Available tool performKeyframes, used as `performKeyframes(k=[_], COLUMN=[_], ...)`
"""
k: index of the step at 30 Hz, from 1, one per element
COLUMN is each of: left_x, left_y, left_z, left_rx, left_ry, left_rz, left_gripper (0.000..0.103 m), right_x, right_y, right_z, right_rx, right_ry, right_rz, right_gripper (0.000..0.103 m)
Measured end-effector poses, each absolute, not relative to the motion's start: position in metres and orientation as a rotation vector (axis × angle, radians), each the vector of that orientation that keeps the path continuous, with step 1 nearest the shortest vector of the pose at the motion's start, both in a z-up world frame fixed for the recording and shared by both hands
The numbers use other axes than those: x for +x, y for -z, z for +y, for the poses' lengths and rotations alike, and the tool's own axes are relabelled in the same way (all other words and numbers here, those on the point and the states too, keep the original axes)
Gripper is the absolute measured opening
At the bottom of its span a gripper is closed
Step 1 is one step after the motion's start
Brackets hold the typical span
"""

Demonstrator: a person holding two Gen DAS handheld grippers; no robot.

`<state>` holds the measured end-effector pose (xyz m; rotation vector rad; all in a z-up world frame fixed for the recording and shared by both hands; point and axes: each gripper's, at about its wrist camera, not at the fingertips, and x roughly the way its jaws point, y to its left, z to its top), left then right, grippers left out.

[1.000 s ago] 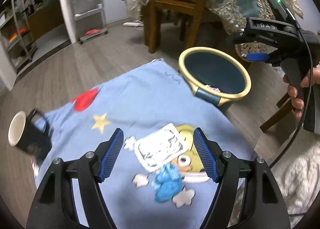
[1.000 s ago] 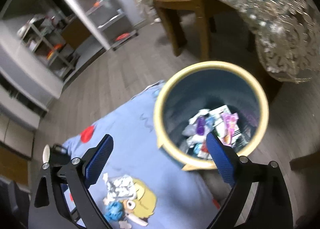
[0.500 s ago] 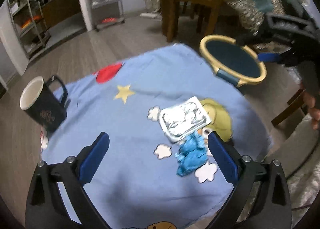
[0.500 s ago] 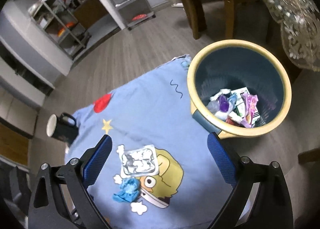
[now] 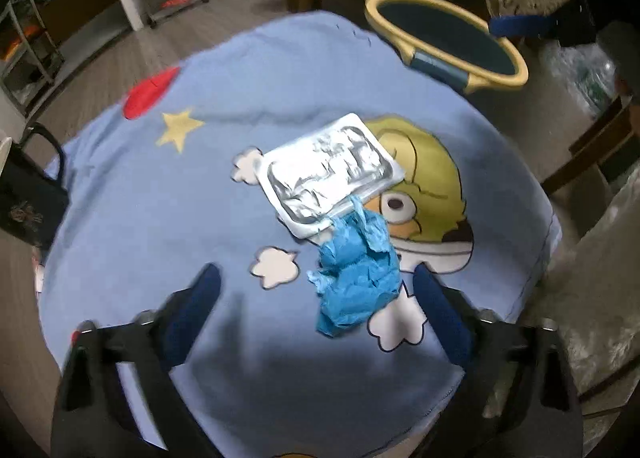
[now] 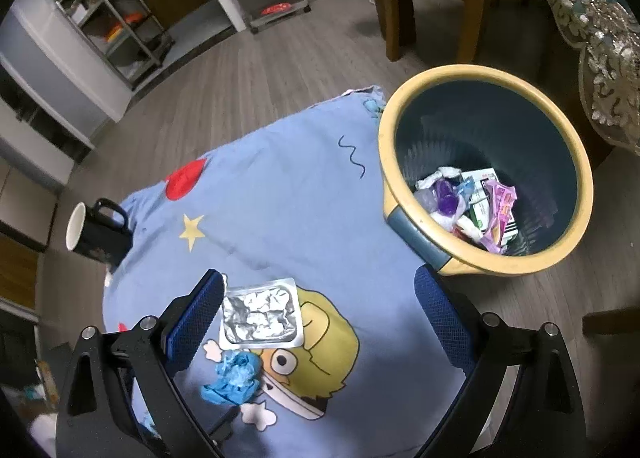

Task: Collect trash
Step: 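Move both tools back over the foil packet and blue mask on the cloth, then grasp the blue mask with the left tool while the right tool grasps the foil packet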

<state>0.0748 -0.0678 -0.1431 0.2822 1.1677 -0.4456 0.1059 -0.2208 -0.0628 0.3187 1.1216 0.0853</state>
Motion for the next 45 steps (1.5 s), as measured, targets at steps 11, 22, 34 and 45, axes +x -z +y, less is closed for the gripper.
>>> performKeyframes(k=[11, 22, 34, 45], left_x=[0.075, 0.096, 0.102, 0.105], left_y=[0.104, 0.097, 0.099, 0.098], left_z=[-0.035, 0.043, 0.068, 0.057], left_rx=[0.186, -0.067, -0.143, -0.137], left_ry=[0.406, 0.195, 0.164, 0.203], left_rz=[1.151, 1.151, 1.154, 1.151], left_gripper=[0.025, 0.025, 0.025, 0.025], right_x=[0.110, 0.115, 0.114, 0.108], right_y=[0.105, 0.137, 0.159, 0.142], right_z=[-0.191, -0.122, -0.062, -0.078], right_rx=[0.348, 0.190, -0.125, -0.102], right_ry=[-0.173, -0.250, -0.219, -0.228], right_rz=[1.273, 1.363, 1.359, 1.315], right_gripper=[0.095, 0.096, 0.098, 0.057])
